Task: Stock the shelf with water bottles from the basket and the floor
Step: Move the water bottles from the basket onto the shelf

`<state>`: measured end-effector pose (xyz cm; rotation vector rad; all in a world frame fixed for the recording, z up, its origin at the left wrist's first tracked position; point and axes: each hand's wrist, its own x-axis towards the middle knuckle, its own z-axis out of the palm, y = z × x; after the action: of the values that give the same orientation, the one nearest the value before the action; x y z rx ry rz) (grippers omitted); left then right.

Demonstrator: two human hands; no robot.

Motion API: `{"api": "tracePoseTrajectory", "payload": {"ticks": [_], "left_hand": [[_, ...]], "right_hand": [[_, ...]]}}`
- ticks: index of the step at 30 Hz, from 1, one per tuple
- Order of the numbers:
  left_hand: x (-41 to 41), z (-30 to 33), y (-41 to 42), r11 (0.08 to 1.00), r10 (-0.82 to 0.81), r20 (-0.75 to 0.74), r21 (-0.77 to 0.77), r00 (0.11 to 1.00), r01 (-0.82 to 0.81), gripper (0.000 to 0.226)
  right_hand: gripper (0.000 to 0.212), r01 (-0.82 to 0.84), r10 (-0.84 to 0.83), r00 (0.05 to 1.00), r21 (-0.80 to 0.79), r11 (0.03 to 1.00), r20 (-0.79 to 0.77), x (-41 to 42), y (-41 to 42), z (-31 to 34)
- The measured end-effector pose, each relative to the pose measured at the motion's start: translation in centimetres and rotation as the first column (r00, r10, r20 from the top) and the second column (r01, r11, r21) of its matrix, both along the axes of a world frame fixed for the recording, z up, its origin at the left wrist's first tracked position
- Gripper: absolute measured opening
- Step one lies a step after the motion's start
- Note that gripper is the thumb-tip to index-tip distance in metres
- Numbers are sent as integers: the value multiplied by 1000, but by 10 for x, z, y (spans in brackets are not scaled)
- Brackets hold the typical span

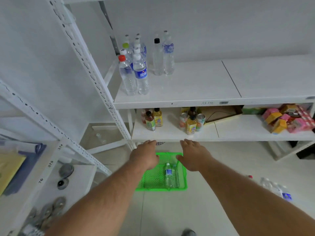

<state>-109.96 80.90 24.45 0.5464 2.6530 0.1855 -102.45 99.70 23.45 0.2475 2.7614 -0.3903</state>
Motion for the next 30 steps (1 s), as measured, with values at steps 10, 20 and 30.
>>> {"api": "tracePoseTrajectory", "payload": {"ticks": [10,20,30], "left_hand": [[33,-41,-78,998,-7,133,55,991,0,74],[9,-75,-110,997,19,227,69,974,-36,75],[-37,-146,-54,985,151,376,18,914,-170,77]], "right_hand": [[68,149,-141,982,-55,987,123,48,-76,-40],[69,244,-231,955,-52,968,184,50,-100,-68],[67,319,-270,924,-156,935,269,-24,-28,-134]]}}
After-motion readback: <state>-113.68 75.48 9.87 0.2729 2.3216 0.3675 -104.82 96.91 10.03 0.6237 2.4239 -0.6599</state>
